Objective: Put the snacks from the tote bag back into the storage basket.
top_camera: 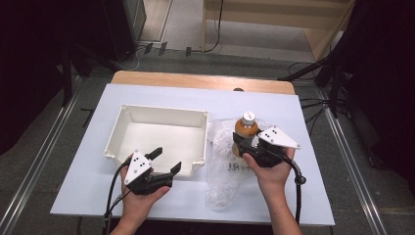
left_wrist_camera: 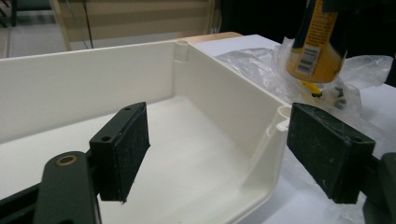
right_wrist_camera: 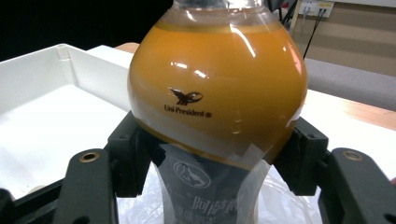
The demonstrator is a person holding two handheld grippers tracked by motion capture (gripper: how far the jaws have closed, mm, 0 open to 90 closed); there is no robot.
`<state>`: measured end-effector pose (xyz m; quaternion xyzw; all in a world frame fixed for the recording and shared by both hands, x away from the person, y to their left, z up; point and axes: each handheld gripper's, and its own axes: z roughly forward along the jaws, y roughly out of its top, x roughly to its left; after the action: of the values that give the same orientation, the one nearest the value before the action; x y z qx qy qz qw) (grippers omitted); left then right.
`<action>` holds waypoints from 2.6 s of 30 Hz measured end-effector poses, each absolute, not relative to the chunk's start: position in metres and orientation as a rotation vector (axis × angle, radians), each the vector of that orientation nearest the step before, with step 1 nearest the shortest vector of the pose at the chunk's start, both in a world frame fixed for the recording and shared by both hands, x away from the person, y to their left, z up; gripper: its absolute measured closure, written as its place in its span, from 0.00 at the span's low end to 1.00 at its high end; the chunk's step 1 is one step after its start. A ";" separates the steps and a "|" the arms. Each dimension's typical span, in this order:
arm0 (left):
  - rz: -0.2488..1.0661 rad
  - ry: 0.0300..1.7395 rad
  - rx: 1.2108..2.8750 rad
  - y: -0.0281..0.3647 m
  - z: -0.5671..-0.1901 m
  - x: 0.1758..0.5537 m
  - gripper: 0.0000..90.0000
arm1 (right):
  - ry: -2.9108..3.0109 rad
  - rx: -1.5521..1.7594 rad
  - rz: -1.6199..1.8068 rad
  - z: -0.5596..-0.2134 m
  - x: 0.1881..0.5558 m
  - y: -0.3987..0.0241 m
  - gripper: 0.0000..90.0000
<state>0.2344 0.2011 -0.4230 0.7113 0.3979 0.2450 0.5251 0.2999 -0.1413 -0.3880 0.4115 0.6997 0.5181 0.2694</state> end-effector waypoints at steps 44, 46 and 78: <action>0.727 1.109 1.603 0.273 -0.414 0.207 0.19 | 1.965 1.022 1.449 -0.374 0.318 -0.091 0.41; 0.729 1.123 1.593 0.277 -0.415 0.205 0.19 | 1.965 1.020 1.451 -0.372 0.319 -0.089 0.41; 0.710 1.135 1.576 0.304 -0.419 0.195 0.19 | 1.964 0.950 1.528 -0.355 0.324 -0.067 0.41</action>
<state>0.1955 0.3038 -0.4188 0.6550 0.4717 0.2950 0.5114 0.3236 -0.0675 -0.3547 0.3464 0.7165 0.5574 0.2365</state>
